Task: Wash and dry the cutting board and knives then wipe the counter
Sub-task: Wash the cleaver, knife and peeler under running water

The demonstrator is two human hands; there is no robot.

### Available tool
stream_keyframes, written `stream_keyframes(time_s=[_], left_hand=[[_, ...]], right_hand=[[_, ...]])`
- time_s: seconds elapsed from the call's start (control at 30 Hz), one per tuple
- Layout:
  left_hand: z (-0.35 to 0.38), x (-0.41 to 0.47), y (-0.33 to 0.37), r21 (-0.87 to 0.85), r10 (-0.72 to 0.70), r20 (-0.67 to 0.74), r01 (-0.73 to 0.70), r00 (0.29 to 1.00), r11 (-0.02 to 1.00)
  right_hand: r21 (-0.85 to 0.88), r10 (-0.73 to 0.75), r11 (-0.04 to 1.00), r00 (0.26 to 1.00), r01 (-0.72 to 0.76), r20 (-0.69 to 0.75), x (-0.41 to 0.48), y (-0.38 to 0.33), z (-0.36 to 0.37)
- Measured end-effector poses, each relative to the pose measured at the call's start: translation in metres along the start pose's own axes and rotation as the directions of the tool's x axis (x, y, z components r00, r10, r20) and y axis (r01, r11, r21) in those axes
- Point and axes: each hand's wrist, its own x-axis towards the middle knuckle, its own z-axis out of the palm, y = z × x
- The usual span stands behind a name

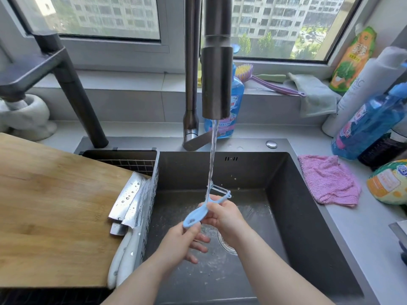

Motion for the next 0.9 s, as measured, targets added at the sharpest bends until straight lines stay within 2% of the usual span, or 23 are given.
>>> stream_keyframes(time_s=[0.13, 0.23, 0.4, 0.47, 0.57, 0.73, 0.9], left_hand=[[-0.002, 0.001, 0.008, -0.096, -0.043, -0.037, 0.04, 0.998, 0.995], [-0.009, 0.0, 0.009, -0.015, -0.035, -0.055, 0.034, 0.998, 0.999], [-0.001, -0.002, 0.009, 0.067, 0.011, -0.08, -0.006, 0.997, 0.998], [0.002, -0.001, 0.009, 0.061, 0.02, -0.119, -0.013, 0.993, 0.998], [-0.002, 0.003, 0.01, 0.055, 0.036, -0.171, -0.027, 0.985, 0.998], [0.0, 0.004, 0.009, 0.047, 0.049, -0.185, -0.041, 0.982, 0.998], [-0.006, 0.009, 0.008, 0.033, 0.049, -0.237, -0.042, 0.97, 0.999]], right_hand=[[0.005, 0.006, 1.0, 1.0, -0.006, -0.022, 0.0, -0.002, -0.002], [0.009, 0.028, 1.0, 0.999, -0.028, -0.034, 0.0, 0.001, 0.0], [0.136, 0.176, 0.98, 0.948, -0.144, -0.266, 0.007, 0.0, 0.009], [0.149, 0.162, 0.98, 0.96, -0.13, -0.23, 0.007, -0.003, 0.013], [0.085, 0.057, 0.995, 0.996, -0.051, -0.073, 0.004, -0.002, 0.013], [0.109, 0.075, 0.992, 0.99, -0.062, -0.123, 0.007, 0.0, 0.012], [0.082, 0.038, 0.996, 0.997, -0.043, 0.073, 0.003, 0.001, 0.004]])
